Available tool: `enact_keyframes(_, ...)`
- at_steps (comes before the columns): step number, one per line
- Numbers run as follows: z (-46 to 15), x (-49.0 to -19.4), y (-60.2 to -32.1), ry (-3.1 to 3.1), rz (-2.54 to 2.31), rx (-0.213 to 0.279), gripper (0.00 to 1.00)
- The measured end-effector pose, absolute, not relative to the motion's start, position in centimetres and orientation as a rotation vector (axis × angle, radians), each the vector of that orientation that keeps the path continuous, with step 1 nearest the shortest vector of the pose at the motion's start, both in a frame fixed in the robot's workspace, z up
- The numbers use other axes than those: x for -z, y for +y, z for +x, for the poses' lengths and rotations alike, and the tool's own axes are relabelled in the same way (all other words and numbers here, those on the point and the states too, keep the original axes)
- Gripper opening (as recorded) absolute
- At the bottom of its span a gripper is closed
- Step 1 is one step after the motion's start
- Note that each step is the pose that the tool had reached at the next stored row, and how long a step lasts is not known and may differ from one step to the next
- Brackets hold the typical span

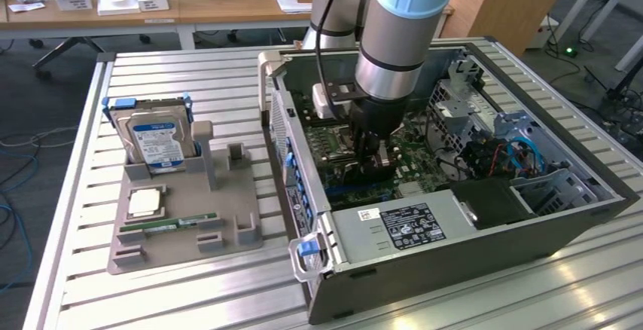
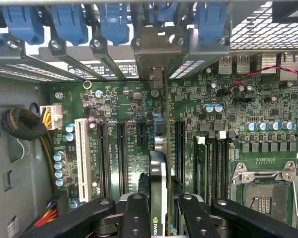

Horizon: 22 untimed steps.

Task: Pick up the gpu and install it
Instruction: 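Insert the gpu into the slot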

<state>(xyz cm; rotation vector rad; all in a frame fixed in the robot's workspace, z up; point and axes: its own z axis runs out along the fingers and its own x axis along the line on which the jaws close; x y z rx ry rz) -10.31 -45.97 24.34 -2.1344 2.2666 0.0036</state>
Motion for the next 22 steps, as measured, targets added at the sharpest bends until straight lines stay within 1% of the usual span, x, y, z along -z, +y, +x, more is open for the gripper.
enact_keyframes(22, -10.32, -24.27, -45.96, 2.267, -2.133, -0.005, 0.27)
